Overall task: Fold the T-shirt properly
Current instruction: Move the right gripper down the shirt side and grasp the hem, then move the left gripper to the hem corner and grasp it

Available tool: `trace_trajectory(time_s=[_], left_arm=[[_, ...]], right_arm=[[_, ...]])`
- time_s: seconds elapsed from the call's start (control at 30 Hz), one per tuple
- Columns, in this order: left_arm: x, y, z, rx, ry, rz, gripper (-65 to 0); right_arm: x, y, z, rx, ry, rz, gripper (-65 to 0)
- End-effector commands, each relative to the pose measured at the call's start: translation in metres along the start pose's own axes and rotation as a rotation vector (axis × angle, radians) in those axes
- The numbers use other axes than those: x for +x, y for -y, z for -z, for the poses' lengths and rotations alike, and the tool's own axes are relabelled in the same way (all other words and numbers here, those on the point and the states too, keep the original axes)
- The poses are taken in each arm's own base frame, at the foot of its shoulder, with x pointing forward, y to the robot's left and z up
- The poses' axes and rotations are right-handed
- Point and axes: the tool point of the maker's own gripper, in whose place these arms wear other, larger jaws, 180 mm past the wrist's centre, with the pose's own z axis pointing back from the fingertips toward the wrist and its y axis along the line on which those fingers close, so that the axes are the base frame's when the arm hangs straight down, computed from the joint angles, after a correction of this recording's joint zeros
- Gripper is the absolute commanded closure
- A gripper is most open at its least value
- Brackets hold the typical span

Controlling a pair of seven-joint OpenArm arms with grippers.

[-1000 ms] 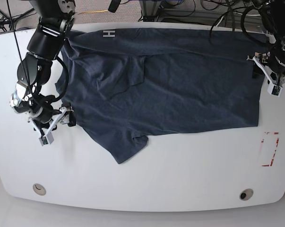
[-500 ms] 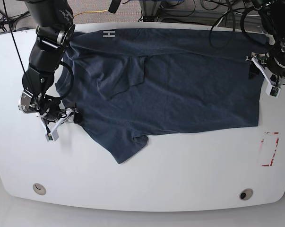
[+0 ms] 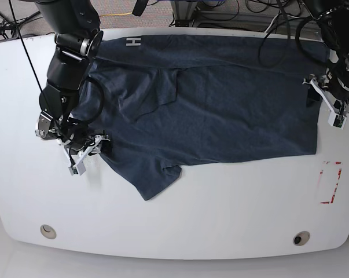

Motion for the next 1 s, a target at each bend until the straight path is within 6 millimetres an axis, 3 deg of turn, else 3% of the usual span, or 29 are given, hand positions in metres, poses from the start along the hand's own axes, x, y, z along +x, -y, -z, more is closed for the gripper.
trace_trajectory(time_s=[0.0, 0.03, 0.13, 0.5, 0.73, 0.97], left_arm=[[0.010, -0.010, 0.001, 0.015, 0.029, -0.016, -43.3], [0.013, -0.014, 0.004, 0.023, 0.037, -0.044, -43.6], [0.020, -0.027, 0.013, 0.046, 0.050, -0.148, -43.9], [0.049, -0.051, 0.066, 0.010, 0.088, -0.458, -44.3], [0.053, -0.059, 0.097, -0.005, 0.106, -0.627, -53.6], [0.052, -0.060, 0.119, -0.003, 0.104, -0.620, -54.0]], right_arm=[[0.019, 0.002, -0.005, -0.002, 0.037, -0.018, -16.0], [0.019, 0.002, -0.005, -0.002, 0.037, -0.018, -11.1], [0.019, 0.002, -0.006, -0.004, 0.038, -0.019, -4.6], [0.020, 0.004, -0.007, -0.008, 0.040, -0.022, -4.3], [0.021, 0.003, -0.007, -0.007, 0.042, -0.022, -4.3], [0.021, 0.003, -0.007, -0.007, 0.042, -0.022, -4.3]])
